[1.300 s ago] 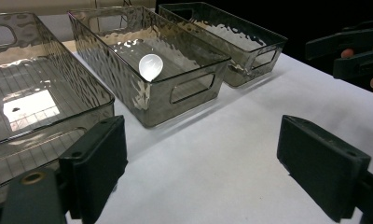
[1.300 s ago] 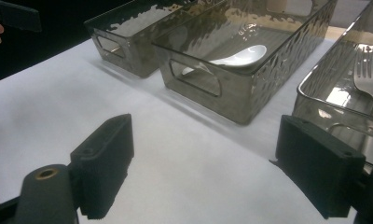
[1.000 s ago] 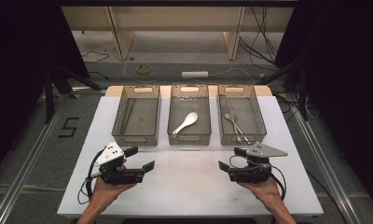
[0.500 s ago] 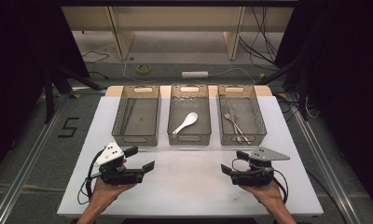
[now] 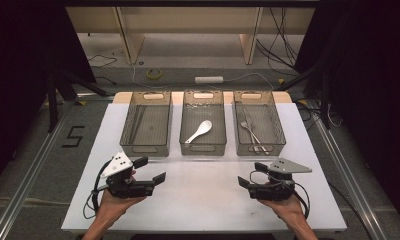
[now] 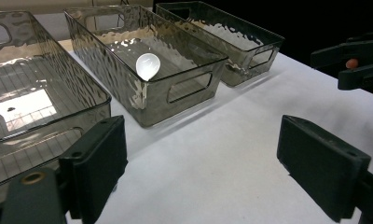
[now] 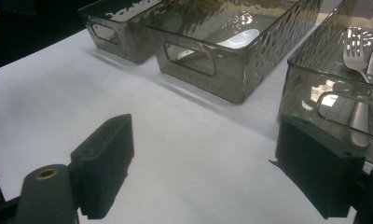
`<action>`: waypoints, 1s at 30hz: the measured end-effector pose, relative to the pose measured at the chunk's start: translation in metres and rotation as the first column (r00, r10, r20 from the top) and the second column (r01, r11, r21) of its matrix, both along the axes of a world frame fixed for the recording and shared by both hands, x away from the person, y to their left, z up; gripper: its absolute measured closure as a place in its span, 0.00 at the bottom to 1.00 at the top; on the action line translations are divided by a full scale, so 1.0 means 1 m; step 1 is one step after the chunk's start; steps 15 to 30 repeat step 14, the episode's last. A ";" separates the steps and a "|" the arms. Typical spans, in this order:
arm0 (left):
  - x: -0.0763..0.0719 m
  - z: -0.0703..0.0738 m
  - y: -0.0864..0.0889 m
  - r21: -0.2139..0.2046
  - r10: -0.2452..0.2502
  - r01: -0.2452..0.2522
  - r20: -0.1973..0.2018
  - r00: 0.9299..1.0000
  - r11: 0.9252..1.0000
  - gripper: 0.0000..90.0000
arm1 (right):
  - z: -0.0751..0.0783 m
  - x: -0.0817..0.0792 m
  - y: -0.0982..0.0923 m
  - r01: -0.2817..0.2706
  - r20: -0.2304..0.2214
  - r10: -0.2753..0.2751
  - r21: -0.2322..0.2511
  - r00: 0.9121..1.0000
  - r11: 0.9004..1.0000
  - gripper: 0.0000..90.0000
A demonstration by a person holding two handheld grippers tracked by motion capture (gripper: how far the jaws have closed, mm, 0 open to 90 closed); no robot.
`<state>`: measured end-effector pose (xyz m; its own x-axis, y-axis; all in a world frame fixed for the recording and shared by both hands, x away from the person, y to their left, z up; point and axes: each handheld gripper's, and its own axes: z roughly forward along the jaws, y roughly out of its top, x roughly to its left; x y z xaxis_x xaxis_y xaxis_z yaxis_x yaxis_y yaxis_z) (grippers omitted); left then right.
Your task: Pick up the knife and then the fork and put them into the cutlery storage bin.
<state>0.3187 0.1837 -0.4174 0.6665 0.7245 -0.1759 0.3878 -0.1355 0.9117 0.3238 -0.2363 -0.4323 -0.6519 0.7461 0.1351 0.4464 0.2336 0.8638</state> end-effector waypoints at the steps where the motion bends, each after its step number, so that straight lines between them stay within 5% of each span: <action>1: 0.000 0.000 0.000 0.001 0.000 0.000 0.000 1.000 1.000 0.17 | 0.000 0.000 0.000 -0.001 0.000 0.001 -0.001 1.000 1.000 0.23; 30: 0.000 0.000 0.000 0.001 0.000 0.000 0.001 1.000 1.000 0.17 | 0.000 0.001 0.000 -0.001 -0.003 0.001 -0.004 1.000 1.000 0.23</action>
